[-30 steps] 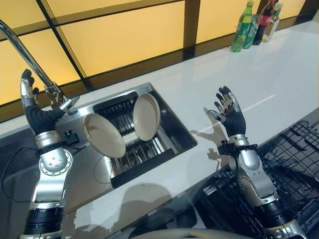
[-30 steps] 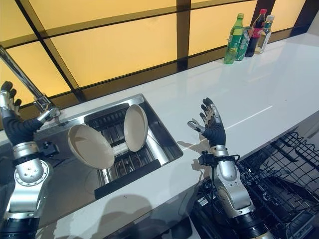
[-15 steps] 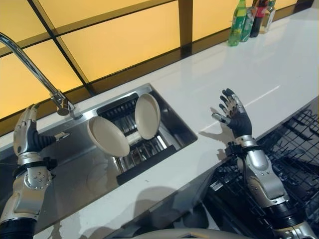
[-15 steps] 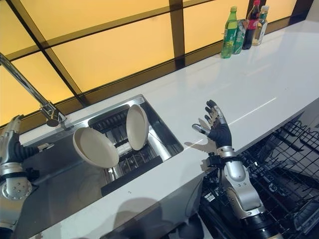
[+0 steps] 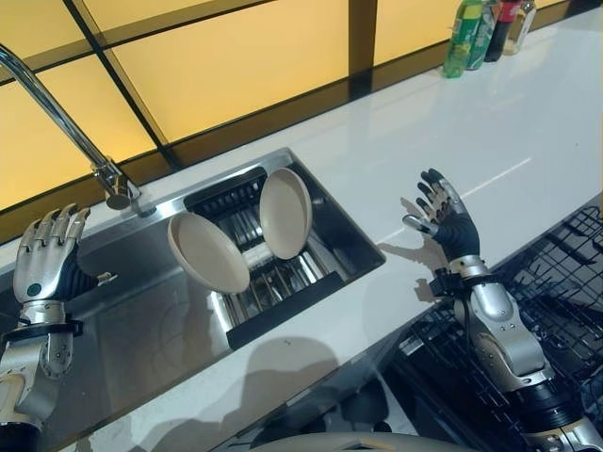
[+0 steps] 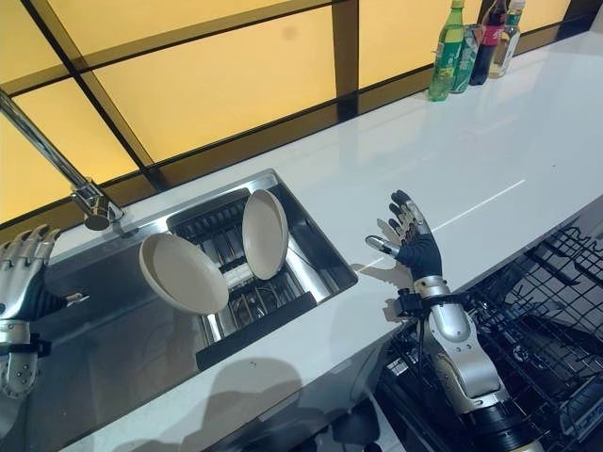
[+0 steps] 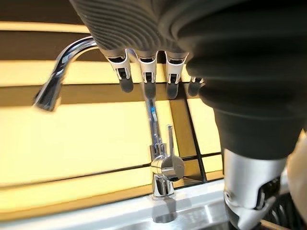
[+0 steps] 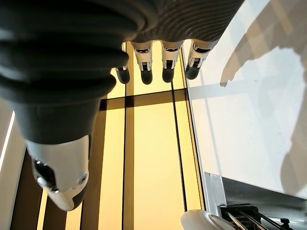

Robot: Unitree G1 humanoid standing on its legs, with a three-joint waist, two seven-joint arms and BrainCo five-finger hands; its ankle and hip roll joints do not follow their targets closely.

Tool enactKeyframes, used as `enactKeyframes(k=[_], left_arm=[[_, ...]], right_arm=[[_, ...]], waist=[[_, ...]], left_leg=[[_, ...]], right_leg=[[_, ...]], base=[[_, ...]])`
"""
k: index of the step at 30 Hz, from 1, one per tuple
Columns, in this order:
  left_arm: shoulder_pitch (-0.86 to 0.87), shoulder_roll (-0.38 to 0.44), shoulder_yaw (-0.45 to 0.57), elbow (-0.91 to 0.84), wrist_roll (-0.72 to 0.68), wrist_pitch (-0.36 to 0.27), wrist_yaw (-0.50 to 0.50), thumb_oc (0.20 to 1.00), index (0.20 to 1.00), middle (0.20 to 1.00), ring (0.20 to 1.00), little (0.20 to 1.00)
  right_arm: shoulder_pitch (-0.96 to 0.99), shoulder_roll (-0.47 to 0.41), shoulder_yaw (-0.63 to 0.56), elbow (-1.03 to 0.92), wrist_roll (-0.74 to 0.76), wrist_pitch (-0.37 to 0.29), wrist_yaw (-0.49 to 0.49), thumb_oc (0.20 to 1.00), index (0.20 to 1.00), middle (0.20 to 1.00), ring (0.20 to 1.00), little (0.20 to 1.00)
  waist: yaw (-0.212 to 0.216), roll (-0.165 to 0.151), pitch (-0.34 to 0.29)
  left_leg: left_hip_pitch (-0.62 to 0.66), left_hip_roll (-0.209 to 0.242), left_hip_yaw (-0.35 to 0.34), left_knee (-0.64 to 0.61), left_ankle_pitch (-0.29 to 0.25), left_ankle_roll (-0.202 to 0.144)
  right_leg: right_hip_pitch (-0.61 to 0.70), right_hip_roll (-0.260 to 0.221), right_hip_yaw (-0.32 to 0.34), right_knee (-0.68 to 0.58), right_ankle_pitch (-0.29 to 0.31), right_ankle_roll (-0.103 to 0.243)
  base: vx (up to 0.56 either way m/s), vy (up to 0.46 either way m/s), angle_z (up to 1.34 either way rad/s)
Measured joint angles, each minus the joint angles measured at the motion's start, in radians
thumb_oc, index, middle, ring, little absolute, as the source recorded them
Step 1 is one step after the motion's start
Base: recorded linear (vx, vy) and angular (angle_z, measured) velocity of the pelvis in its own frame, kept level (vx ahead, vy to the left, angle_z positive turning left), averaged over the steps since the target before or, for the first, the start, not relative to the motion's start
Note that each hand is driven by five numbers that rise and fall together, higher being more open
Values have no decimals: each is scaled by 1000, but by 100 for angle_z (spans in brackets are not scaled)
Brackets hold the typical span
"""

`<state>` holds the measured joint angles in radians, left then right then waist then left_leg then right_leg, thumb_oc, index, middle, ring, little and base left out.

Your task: Pick up plates and place into dishwasher.

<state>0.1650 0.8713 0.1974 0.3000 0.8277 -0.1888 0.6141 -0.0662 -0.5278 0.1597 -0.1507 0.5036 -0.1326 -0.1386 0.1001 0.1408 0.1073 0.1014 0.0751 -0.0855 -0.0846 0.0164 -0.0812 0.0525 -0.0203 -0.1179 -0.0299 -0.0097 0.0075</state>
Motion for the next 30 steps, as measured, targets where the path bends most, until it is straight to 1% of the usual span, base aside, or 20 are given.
enactKeyframes(k=[2,6,10,13,16,17,21,24,25,30], left_arm=[[4,24,-34,-1,33,-9,25,1000,1000,1000,1000,1000],[9,26,-91,-2,72,-42,87,1000,1000,1000,1000,1000],[13,26,-119,-4,137,-58,173,1000,1000,1000,1000,1000],[15,26,-147,-4,144,-64,232,1000,1000,1000,1000,1000],[11,22,-182,-8,181,-67,246,1000,1000,1000,1000,1000],[12,22,-200,-8,185,-71,247,1000,1000,1000,1000,1000],[2,19,-303,-12,220,-74,251,1000,1000,1000,1000,1000],[1,19,-313,-23,219,-70,252,1000,1000,1000,1000,1000],[3,19,-313,-23,219,-67,253,1000,1000,1000,1000,1000],[2,14,-334,-24,225,-63,255,1000,1000,1000,1000,1000]], right_arm=[[9,-3,0,0,1,1,0,1000,1000,1000,1000,1000],[32,-11,0,2,16,4,1,1000,1000,1000,1000,1000],[53,-32,-7,4,24,9,15,1000,1000,1000,1000,1000],[67,-33,-8,5,25,10,26,1000,1000,1000,1000,1000],[79,-33,-8,5,25,11,29,1000,1000,1000,1000,1000],[81,-33,-9,6,28,11,30,1000,1000,1000,1000,1000],[81,-34,-20,6,29,11,40,1000,1000,1000,1000,1000],[86,-35,-44,6,39,11,42,1000,1000,1000,1000,1000],[89,-35,-48,6,40,11,43,1000,1000,1000,1000,1000],[94,-36,-73,4,40,7,50,1000,1000,1000,1000,1000]], waist=[[-1,1,-1],[-4,2,-2],[-16,2,-2],[-36,3,-1],[-45,4,1],[-58,4,1],[-65,6,14],[-73,4,29],[-84,2,30],[-100,9,42]], left_leg=[[0,0,0,0,0,0],[0,0,1,0,0,0],[2,0,2,-1,0,0],[5,0,2,-1,0,0],[11,0,5,-1,0,0],[12,0,6,-1,0,0],[22,1,24,-2,0,1],[28,1,34,-2,-2,3],[30,1,34,-2,-4,4],[38,0,43,-2,-2,1]], right_leg=[[0,0,0,0,3,4],[0,0,0,0,3,5],[0,0,2,0,4,5],[2,0,2,0,4,5],[8,0,4,-1,4,6],[8,0,5,-1,4,6],[8,0,20,1,7,7],[8,0,26,6,7,6],[8,0,27,9,7,6],[6,0,38,20,7,7]], base=[[95,58,0],[102,55,-1],[104,39,-1],[111,22,0],[96,16,-2],[113,22,-4],[112,22,-12],[105,11,-11],[130,3,-2],[80,3,-5]])
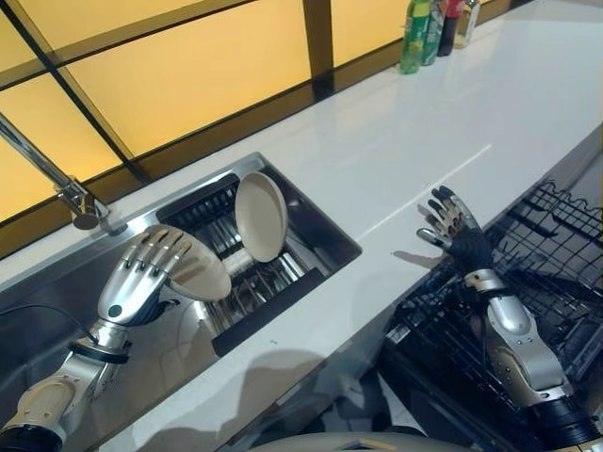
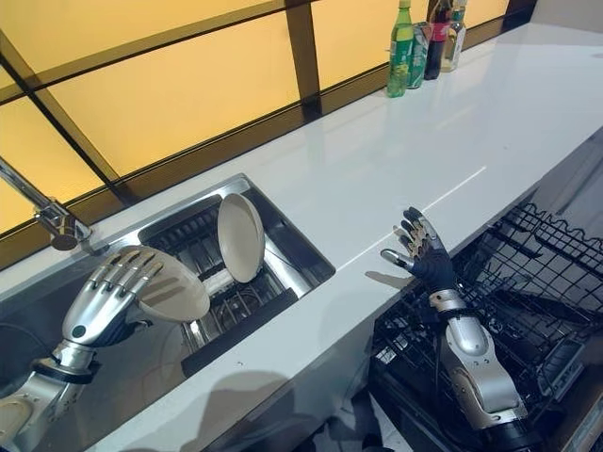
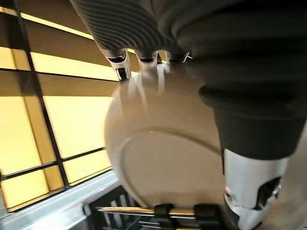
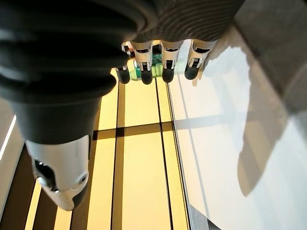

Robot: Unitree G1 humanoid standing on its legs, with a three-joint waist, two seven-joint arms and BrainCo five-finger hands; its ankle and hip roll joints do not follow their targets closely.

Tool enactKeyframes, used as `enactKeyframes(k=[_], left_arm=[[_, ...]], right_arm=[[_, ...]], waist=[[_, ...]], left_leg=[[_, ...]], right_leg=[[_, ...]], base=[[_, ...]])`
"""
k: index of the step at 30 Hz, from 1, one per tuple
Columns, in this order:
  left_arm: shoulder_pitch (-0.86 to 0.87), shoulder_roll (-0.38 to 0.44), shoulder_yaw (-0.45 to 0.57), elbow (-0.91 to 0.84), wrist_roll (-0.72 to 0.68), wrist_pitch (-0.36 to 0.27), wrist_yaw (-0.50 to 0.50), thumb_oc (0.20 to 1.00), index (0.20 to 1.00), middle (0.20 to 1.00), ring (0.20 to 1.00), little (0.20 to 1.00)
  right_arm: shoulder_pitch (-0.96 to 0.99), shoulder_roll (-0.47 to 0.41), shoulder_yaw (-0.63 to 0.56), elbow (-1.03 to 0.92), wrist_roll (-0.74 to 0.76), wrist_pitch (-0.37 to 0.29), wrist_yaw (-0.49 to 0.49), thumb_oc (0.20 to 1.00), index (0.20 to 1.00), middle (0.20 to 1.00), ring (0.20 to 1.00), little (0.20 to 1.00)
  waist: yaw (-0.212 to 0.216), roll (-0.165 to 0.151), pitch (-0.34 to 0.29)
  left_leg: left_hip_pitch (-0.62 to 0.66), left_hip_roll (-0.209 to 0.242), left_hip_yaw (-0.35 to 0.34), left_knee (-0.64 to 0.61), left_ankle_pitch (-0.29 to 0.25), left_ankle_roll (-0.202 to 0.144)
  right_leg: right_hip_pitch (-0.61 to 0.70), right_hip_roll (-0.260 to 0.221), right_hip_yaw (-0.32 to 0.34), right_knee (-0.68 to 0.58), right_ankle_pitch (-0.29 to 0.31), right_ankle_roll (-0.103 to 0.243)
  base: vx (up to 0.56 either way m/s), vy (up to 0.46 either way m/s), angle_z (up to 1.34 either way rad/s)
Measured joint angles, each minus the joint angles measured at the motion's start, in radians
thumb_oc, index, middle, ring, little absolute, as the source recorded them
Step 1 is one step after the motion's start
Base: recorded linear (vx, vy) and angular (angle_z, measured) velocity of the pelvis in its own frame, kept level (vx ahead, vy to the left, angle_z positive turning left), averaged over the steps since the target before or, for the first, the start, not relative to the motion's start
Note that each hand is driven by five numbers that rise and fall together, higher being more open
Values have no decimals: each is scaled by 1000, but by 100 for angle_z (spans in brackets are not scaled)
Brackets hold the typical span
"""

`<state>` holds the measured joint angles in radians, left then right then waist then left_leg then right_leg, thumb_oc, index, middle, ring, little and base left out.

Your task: Pick up plates and place into dishwasher.

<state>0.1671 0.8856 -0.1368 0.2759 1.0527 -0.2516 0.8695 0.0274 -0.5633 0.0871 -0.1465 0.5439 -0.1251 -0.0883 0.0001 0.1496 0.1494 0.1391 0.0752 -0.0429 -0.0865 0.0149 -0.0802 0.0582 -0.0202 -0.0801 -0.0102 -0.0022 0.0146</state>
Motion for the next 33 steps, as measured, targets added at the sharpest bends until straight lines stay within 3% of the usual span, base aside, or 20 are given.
enactKeyframes(k=[4,9,13,33], left_arm=[[-1,-1,-1,-4,23,3,-7,1000,1000,1000,1000,1000],[-23,2,-55,-17,33,54,-104,1000,1000,1000,1000,1000],[-25,2,-77,-13,33,94,-114,200,200,200,200,200],[22,8,-76,18,104,107,-149,200,200,200,200,200]], right_arm=[[0,-5,-2,0,0,-7,10,1000,1000,1000,1000,1000],[5,-13,-6,-1,19,-8,20,1000,1000,1000,1000,1000],[17,-35,-11,0,27,-9,29,1000,1000,1000,1000,1000],[134,-44,-39,2,48,6,80,1000,1000,1000,1000,1000]], waist=[[-11,2,16],[-16,11,21],[-17,17,26],[-41,33,27]], left_leg=[[9,0,14,0,-3,6],[16,-2,19,0,-2,7],[26,-3,31,0,-1,8],[42,-8,39,3,-2,11]], right_leg=[[-4,0,15,13,-2,-3],[-10,-1,25,27,-3,-4],[-10,-1,38,36,-3,-3],[-37,-9,45,119,-41,-4]], base=[[99,22,-12],[92,31,-8],[74,26,-9],[20,5,-2]])
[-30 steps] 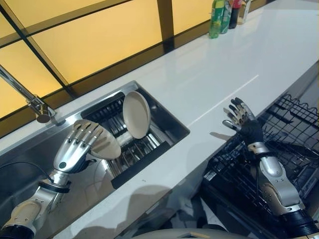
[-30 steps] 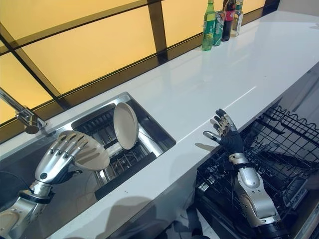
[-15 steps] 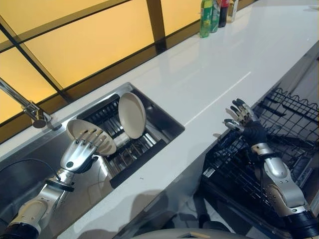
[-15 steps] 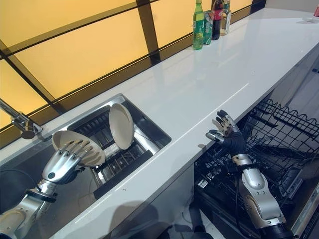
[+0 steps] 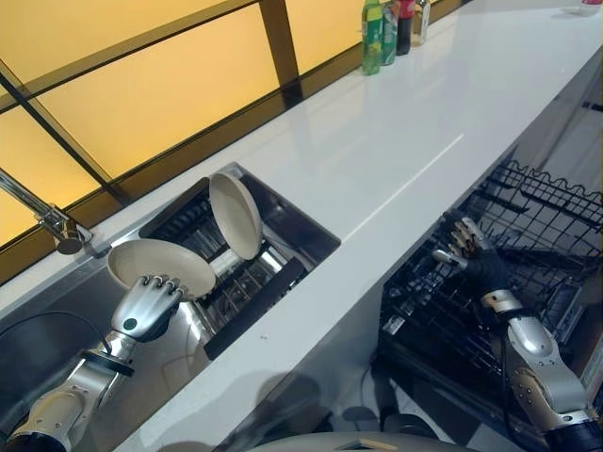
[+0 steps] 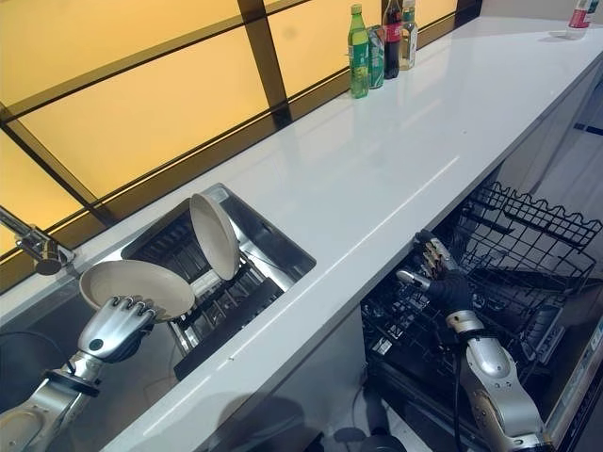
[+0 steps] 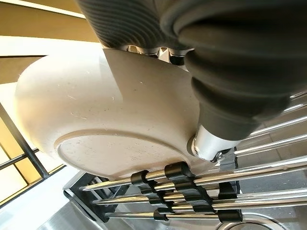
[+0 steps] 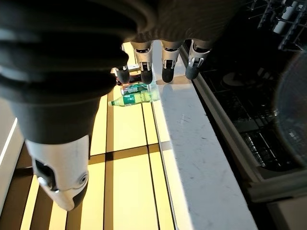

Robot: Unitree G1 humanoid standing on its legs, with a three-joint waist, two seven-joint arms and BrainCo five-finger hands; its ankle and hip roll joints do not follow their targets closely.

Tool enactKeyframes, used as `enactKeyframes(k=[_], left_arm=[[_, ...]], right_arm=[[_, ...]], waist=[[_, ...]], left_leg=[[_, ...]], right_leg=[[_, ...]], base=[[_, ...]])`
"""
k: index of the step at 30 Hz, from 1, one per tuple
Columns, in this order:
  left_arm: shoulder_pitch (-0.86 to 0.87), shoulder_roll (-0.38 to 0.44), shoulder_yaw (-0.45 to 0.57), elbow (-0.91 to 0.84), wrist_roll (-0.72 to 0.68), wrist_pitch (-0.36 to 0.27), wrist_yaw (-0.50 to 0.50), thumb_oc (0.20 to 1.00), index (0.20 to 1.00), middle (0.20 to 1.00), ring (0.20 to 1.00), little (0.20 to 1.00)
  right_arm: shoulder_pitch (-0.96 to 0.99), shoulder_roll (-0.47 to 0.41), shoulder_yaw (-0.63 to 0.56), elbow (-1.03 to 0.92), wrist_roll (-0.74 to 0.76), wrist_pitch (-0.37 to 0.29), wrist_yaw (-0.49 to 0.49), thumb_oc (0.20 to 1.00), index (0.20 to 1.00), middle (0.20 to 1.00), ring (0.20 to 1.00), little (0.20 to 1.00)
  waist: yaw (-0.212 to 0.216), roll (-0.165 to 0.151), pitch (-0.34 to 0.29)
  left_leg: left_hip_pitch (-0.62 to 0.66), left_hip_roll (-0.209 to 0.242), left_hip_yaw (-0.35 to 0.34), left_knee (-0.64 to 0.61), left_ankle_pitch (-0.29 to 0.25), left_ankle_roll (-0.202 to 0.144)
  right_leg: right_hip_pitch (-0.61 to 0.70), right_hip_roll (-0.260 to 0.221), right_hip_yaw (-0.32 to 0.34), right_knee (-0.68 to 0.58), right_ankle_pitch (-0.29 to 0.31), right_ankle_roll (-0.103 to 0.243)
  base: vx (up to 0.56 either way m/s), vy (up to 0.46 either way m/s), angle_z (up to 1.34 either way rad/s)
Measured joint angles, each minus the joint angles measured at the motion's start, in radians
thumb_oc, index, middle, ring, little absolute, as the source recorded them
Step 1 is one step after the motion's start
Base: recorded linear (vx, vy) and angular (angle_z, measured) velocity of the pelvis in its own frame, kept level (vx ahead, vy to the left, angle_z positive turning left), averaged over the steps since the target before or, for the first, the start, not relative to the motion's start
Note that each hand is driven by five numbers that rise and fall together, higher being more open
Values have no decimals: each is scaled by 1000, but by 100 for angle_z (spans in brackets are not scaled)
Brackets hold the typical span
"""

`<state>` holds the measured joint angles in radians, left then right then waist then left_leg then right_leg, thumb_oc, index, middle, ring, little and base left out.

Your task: Pick up plates and place into dishwasher.

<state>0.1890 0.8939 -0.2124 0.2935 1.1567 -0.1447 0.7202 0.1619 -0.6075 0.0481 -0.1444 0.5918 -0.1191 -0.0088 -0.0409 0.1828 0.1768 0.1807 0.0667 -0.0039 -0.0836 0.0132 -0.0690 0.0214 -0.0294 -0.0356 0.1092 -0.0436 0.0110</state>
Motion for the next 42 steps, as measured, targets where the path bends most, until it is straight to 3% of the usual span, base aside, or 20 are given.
enactKeyframes(k=[5,8,14,22,26,29,34,36,39,42], left_arm=[[6,0,12,5,-1,1,1,200,200,200,200,200],[17,2,93,43,-2,10,-9,200,200,200,200,200],[52,59,192,37,-3,23,-9,200,200,200,200,200],[100,123,282,-36,3,11,-41,200,200,200,200,200],[101,136,295,-76,-104,-2,-23,200,200,200,200,200],[98,134,316,-171,-206,-45,5,200,200,200,200,200],[6,43,321,-359,-319,-201,-3,200,200,200,200,200],[-31,8,319,-427,-392,-259,-63,200,200,200,200,200],[-80,-58,311,-512,-532,-301,-188,200,200,200,200,200],[-119,-71,301,-557,-671,-325,-320,200,200,200,200,200]], right_arm=[[0,-1,0,0,0,3,0,1000,1000,1000,1000,1000],[0,-2,-1,-1,1,7,-1,1000,1000,1000,1000,1000],[1,-3,-1,-1,10,16,-23,1000,1000,1000,1000,1000],[13,-16,-5,-3,22,16,-44,1000,1000,1000,1000,1000],[21,-32,-5,-3,27,15,-74,1000,1000,1000,1000,1000],[27,-32,1,-7,26,14,-98,1000,1000,1000,1000,1000],[27,-22,6,-15,-2,14,-148,1000,1000,1000,1000,1000],[26,-21,7,-38,-17,9,-160,1000,1000,1000,1000,1000],[-52,-15,11,-188,-63,-55,-161,1000,1000,1000,1000,1000],[-190,-13,8,-268,-119,-102,-174,1000,1000,1000,1000,1000]], waist=[[3,3,-4],[4,-3,-8],[7,-21,-20],[12,-18,-43],[28,-22,-45],[35,-34,-54],[55,-54,-74],[57,-61,-80],[60,-58,-101],[87,-67,-116]], left_leg=[[-2,-4,-1,3,-1,1],[-1,-4,-4,6,-3,0],[-3,-7,-13,5,-4,0],[-19,-7,-22,4,-4,0],[-19,-7,-24,5,-4,0],[-21,-6,-27,5,-5,-1],[-37,-1,-29,6,-7,-5],[-43,4,-31,6,-9,-7],[-52,2,-45,8,-6,-11],[-53,6,-56,6,-3,-15]], right_leg=[[-24,-6,-3,51,-27,0],[-30,-8,-8,71,-40,-1],[-45,-14,-16,107,-64,-2],[-60,-22,-40,115,-70,-1],[-60,-23,-46,115,-71,0],[-59,-26,-59,114,-71,0],[-63,-29,-82,107,-68,0],[-61,-25,-90,98,-62,4],[-59,-23,-101,78,-56,7],[-39,-11,-111,28,-34,3]], base=[[-21,-4,0],[-23,-16,3],[-46,-30,5],[-55,-32,3],[-66,-48,1],[-100,-89,3],[-93,-95,-2],[-92,-84,2],[-101,-72,13],[-122,-68,11]])
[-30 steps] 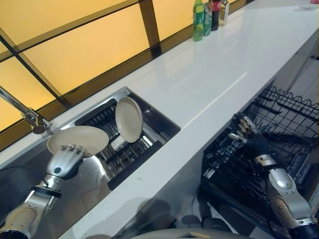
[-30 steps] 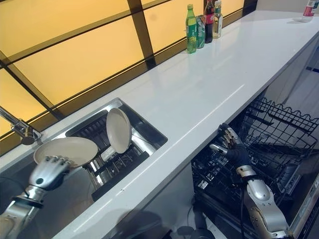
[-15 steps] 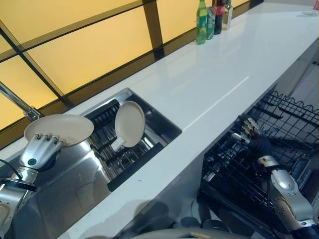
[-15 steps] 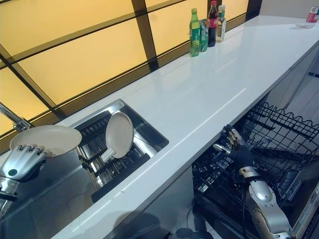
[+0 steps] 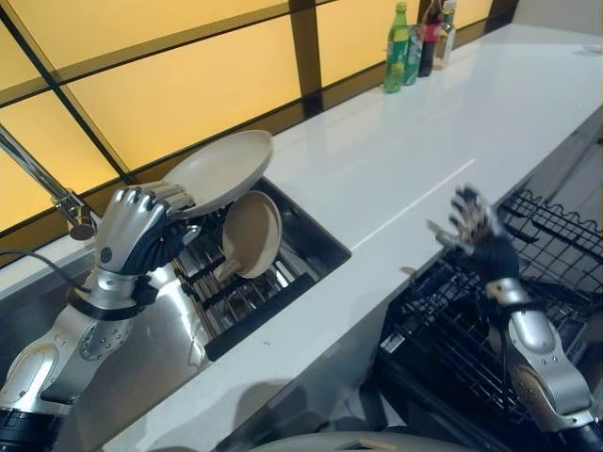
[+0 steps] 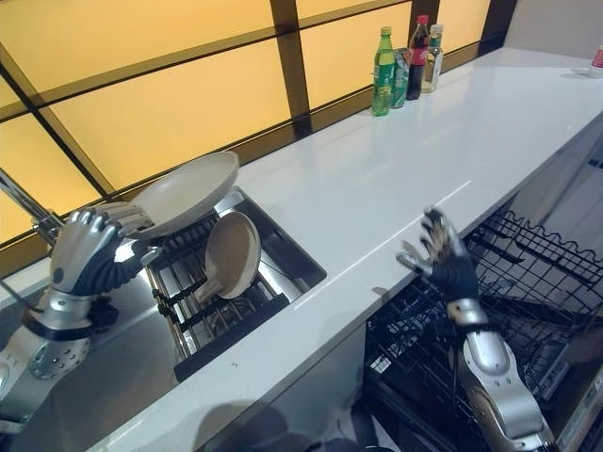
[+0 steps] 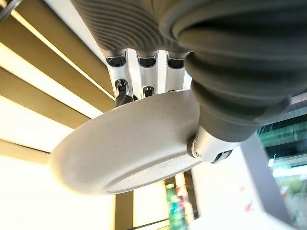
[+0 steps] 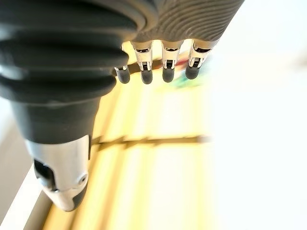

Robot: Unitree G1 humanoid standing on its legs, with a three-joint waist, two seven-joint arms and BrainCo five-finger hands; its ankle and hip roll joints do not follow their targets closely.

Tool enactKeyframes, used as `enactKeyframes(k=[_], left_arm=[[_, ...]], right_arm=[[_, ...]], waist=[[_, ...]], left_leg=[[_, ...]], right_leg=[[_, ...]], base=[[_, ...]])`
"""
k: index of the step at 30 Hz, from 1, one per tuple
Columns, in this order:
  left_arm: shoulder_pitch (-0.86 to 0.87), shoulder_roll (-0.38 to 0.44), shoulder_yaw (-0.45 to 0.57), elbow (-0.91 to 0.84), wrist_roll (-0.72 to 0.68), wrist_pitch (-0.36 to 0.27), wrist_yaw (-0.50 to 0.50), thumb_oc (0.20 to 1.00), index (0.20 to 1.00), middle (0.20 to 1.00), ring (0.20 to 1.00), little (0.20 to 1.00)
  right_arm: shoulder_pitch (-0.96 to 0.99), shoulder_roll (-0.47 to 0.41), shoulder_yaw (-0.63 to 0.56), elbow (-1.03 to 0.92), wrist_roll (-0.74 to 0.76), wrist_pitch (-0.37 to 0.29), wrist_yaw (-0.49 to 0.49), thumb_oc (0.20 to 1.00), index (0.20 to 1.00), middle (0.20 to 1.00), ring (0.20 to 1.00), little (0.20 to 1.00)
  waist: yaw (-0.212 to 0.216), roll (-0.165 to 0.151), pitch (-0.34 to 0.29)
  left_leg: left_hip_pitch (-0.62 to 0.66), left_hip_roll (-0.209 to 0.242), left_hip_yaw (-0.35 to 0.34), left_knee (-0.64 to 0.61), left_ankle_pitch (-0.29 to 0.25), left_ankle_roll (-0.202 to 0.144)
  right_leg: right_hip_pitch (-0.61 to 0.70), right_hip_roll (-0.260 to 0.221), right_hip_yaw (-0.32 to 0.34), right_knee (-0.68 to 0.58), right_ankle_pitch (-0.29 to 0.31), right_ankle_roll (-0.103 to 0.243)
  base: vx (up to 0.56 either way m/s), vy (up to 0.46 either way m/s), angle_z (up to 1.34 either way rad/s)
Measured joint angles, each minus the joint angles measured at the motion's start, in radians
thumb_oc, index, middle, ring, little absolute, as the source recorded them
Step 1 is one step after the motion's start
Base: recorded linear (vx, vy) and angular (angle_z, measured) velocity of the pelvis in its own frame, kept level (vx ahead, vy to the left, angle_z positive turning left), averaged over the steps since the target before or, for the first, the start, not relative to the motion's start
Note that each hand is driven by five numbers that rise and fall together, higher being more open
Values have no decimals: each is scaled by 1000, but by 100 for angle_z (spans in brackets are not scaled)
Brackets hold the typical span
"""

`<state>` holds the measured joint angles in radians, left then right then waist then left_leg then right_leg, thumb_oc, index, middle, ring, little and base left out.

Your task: Pick up plates and place into dishwasher.

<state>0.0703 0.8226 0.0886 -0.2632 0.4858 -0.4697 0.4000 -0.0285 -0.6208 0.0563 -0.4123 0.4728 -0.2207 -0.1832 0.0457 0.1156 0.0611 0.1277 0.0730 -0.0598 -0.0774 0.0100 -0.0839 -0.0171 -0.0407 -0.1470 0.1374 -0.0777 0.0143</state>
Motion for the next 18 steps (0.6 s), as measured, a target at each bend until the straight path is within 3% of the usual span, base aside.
enactKeyframes(k=[6,13,18], left_arm=[[-41,0,-32,-46,-156,13,-143,200,200,200,200,200],[-101,1,-55,-70,-267,65,-192,200,200,200,200,200],[-182,0,-134,-77,-397,72,-293,200,200,200,200,200]], right_arm=[[-82,-1,-1,-17,-71,-12,-53,1000,1000,1000,1000,1000],[-94,-26,-7,-28,-110,-50,-66,1000,1000,1000,1000,1000],[-173,-46,-2,-51,-170,-52,-44,1000,1000,1000,1000,1000]], waist=[[54,-22,-8],[22,-29,-9],[16,-30,-8]], left_leg=[[2,6,2,-3,0,-2],[1,6,19,-9,-2,1],[-5,7,38,-9,0,-1]], right_leg=[[35,11,-1,-74,37,0],[30,13,17,-89,51,1],[36,20,36,-135,84,-1]], base=[[-118,-45,0],[-118,-35,-8],[-81,-9,-12]])
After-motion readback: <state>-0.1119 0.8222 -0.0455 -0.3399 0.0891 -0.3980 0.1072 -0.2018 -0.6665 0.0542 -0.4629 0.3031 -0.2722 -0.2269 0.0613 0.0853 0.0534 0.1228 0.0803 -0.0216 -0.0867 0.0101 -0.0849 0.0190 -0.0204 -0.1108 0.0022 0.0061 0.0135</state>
